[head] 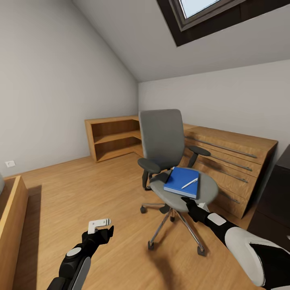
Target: In the bedroom, organize the workspace by keeping the computer under the desk, ensuring the monitor is on the desk, placing the keyboard on the desk next to the monitor, placing the mouse on the desk next to the keyboard, moving the folder from the swivel chair onto the desk next to the mouse, stacking the notebook on top of the folder with the pen on top of the notebook, and positioning the swivel chair next to the desk.
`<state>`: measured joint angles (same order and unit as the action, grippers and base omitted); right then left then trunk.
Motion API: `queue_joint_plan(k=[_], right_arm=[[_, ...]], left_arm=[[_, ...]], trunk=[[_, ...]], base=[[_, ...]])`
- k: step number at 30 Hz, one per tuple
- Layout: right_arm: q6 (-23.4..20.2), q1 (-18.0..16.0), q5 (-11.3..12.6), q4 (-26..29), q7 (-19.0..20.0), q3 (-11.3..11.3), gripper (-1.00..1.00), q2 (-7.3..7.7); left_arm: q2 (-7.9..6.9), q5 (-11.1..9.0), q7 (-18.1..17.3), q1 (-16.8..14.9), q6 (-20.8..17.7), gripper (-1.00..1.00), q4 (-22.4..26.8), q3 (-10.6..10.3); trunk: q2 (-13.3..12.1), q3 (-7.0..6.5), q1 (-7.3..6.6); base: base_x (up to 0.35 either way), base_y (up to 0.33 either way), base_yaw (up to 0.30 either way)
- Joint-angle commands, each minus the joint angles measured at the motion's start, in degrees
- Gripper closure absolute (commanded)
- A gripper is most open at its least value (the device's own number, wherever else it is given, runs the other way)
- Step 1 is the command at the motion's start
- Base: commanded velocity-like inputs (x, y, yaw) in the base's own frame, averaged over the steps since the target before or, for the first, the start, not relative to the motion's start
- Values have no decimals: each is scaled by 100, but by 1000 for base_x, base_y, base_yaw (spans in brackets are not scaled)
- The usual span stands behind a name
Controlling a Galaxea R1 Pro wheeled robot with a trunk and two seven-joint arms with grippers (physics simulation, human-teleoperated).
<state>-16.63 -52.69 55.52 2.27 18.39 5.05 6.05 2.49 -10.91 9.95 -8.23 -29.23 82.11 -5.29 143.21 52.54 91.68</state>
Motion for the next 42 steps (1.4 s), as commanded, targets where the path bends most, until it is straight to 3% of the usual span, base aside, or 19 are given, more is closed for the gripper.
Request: queue_joint_plan(k=[1,14,22,42], right_arm=[[-34,-4,3,2,14,58,-100,1],[-39,-4,3,2,15,60,-100,9],[-38,-4,3,2,15,66,-100,10],[-33,-4,-5,33,15,75,-100,45]], left_arm=[[0,-61,51,-3,-22,-100,7,-8],[5,-61,51,-3,-22,-100,3,-8],[6,-61,51,-3,-22,-100,3,-17],[-3,-69,51,-3,-22,-100,7,-14]], trunk=[[3,6,0],[3,-13,0],[-318,-159,-176],[-318,-159,-176]], base=[[72,16,0],[10,2,-75],[0,0,-17],[-46,-73,0]])
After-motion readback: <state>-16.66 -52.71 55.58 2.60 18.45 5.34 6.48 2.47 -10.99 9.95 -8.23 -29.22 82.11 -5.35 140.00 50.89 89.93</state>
